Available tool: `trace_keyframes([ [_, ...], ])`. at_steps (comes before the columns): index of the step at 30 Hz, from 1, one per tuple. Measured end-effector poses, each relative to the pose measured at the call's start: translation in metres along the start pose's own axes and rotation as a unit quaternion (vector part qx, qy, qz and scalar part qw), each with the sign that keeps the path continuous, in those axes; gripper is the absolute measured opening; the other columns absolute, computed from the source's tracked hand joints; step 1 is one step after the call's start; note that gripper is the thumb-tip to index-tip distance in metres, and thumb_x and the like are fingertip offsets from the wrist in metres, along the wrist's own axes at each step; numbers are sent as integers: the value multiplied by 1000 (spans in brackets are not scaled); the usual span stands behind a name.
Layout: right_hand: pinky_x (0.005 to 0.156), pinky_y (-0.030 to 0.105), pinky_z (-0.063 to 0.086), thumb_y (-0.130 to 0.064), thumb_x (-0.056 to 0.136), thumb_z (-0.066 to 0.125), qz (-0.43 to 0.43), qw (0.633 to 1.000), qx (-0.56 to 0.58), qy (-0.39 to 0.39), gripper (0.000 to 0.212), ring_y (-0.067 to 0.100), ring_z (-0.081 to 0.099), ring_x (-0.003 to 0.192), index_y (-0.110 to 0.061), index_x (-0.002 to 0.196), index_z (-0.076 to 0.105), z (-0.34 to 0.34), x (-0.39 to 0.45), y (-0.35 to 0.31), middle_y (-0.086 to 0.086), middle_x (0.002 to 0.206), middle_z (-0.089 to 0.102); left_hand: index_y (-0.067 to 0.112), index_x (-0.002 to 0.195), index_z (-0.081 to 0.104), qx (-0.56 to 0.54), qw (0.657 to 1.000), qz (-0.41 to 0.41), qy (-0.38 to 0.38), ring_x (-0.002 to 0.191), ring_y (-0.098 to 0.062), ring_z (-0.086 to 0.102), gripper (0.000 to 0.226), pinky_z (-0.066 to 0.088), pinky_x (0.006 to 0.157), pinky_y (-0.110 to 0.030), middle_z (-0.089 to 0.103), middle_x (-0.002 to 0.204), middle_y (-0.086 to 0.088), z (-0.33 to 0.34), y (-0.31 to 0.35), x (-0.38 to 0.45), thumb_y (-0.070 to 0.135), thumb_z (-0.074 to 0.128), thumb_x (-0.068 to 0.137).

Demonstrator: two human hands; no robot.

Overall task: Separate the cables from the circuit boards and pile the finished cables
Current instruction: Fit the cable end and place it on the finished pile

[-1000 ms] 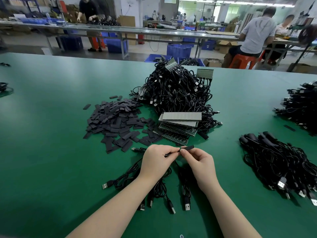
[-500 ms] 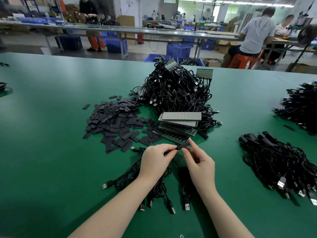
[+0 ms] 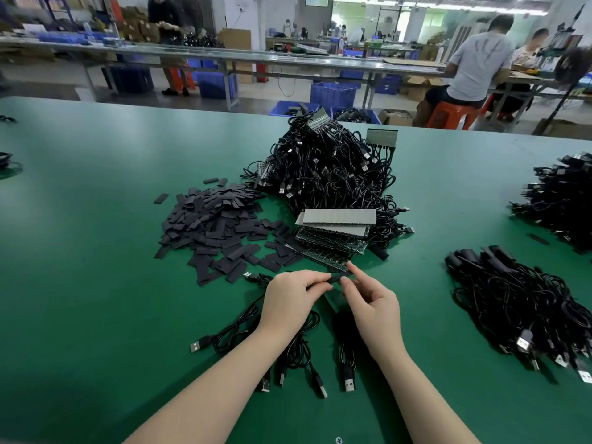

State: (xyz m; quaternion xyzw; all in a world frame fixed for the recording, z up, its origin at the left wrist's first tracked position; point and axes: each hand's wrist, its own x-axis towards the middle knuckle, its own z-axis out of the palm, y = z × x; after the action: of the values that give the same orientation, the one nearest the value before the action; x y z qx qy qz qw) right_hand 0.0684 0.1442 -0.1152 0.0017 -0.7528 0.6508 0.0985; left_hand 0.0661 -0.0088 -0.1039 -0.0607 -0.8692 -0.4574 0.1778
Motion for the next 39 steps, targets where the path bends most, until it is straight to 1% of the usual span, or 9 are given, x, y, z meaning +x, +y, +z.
trace_keyframes([
  [5, 52, 18, 36, -21, 95, 67, 8, 1000, 6, -10, 32, 8, 40, 58, -41, 120, 67, -1, 2, 2, 11, 75, 69, 25, 101, 77, 3, 1000, 4, -31, 91, 1, 66, 20, 49, 85, -17, 75, 96, 12, 0, 0, 0, 28, 76, 81],
  [8, 53, 16, 37, -20, 94, 67, 11, 1000, 6, -10, 33, 8, 39, 56, -36, 124, 68, -2, 1, 2, -1, 70, 63, 26, 103, 77, 5, 999, 4, -43, 92, 2, 66, 21, 50, 86, -18, 75, 98, 12, -1, 0, 0, 29, 76, 82],
  [12, 68, 6, 44, -23, 92, 70, 8, 1000, 6, -18, 47, -5, 63, 71, -50, 126, 53, 1, -2, -1, -17, 87, 76, 29, 100, 77, -25, 999, -10, -26, 87, 6, 65, 18, 51, 82, -20, 74, 94, 17, -1, 1, 1, 27, 75, 83],
  [16, 65, 13, 47, -32, 90, 72, 15, 997, -63, -32, 3, -1, 66, 71, -33, 90, 75, 7, -1, -7, -19, 75, 74, 35, 107, 73, -41, 998, -21, -30, 89, 7, 64, 27, 53, 85, -22, 73, 92, 19, -2, 1, 0, 22, 71, 84],
  [19, 52, 18, 37, -29, 90, 72, 1, 998, -44, -33, 20, 6, 47, 53, -24, 71, 72, 3, -2, -5, -12, 57, 59, 41, 115, 67, -35, 998, -20, -42, 94, 7, 62, 36, 49, 89, -20, 72, 91, 21, -3, 0, -1, 25, 70, 83],
  [25, 63, 13, 48, -20, 96, 66, 30, 997, 52, 55, 19, 5, 64, 68, -15, 79, 73, -1, -1, -4, -2, 76, 74, 37, 117, 68, 113, 991, 67, 13, 107, 2, 56, 37, 30, 99, -22, 67, 112, 20, 1, 4, 1, 43, 71, 81],
  [28, 71, 11, 51, -20, 98, 62, 49, 988, 106, 105, 17, 4, 68, 78, -10, 87, 70, -2, 1, -6, -4, 82, 76, 35, 102, 74, 135, 988, 70, 9, 102, 0, 56, 25, 28, 94, -23, 68, 103, 21, 3, 2, 2, 48, 67, 83],
  [36, 54, 15, 38, -27, 94, 68, 21, 1000, -9, 1, 19, 4, 46, 56, -30, 79, 79, 3, -3, -6, -4, 61, 64, 31, 89, 72, 128, 988, 81, 2, 89, -2, 57, 11, 39, 92, -32, 68, 89, 18, 2, 0, 3, 40, 66, 88],
  [39, 66, 15, 45, -24, 95, 66, 17, 1000, 15, 15, 19, 5, 58, 69, -28, 80, 78, 2, -2, -14, 4, 77, 72, 32, 105, 70, 122, 988, 92, 21, 100, -2, 58, 20, 39, 96, -32, 68, 104, 18, 2, 2, 3, 42, 63, 90],
])
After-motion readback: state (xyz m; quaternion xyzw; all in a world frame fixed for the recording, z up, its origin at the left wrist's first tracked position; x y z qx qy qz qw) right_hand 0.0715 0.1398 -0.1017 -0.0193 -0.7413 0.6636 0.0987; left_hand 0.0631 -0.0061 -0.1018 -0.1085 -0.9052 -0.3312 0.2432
